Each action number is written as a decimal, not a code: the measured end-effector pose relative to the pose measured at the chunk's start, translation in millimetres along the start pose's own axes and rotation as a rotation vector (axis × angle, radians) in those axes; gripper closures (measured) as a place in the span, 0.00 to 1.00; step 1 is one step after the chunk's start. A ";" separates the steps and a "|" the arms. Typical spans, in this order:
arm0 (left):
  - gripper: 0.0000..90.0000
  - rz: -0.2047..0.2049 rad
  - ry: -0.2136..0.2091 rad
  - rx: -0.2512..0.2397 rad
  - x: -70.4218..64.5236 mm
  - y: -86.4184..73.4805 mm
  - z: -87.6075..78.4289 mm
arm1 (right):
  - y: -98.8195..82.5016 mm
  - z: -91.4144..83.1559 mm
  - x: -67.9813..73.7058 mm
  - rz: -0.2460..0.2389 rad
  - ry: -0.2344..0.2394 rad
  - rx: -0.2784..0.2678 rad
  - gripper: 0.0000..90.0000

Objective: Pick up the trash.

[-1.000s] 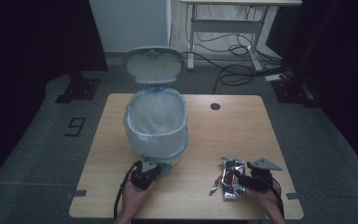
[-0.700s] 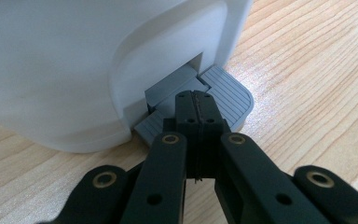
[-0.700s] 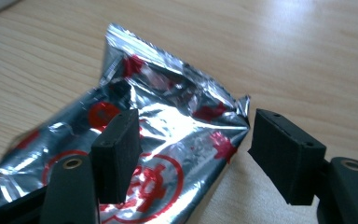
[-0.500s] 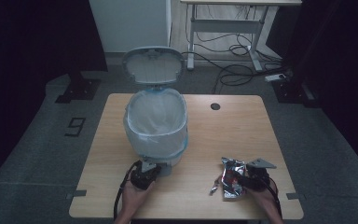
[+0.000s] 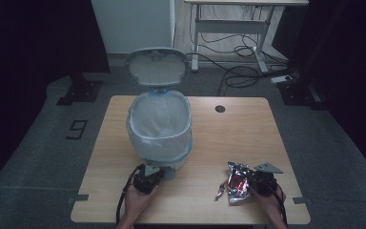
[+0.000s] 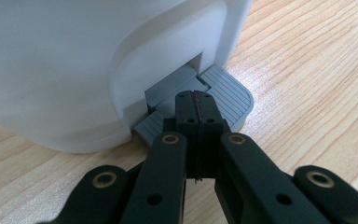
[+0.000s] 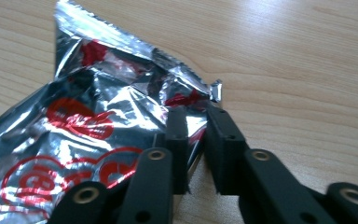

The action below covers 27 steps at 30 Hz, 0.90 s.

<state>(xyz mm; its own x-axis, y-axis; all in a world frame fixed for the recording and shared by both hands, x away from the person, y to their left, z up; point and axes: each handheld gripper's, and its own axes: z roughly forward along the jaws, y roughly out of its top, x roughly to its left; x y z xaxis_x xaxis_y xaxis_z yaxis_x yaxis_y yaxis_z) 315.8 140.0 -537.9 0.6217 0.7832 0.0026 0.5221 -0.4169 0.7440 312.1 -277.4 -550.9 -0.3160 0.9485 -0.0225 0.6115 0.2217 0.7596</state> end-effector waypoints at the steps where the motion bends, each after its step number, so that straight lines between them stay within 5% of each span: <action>1: 1.00 0.000 0.000 0.000 0.0 0.0 0.0 | 0.1 -0.1 0.0 -0.002 -0.004 0.002 0.91; 7: 1.00 0.000 -0.001 0.000 0.2 0.0 0.0 | 0.0 -1.4 -3.0 0.017 0.008 -0.005 0.99; 27: 1.00 0.000 -0.004 0.001 0.6 0.2 0.0 | 10.2 -29.5 -15.0 0.120 0.081 -0.150 1.00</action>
<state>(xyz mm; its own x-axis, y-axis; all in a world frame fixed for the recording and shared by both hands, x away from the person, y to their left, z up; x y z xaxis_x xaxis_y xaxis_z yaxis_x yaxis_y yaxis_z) 316.3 140.4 -537.7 0.6244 0.7811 0.0000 0.5225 -0.4176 0.7433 301.6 -296.1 -523.6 -0.3087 0.9434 0.1216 0.5354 0.0666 0.8419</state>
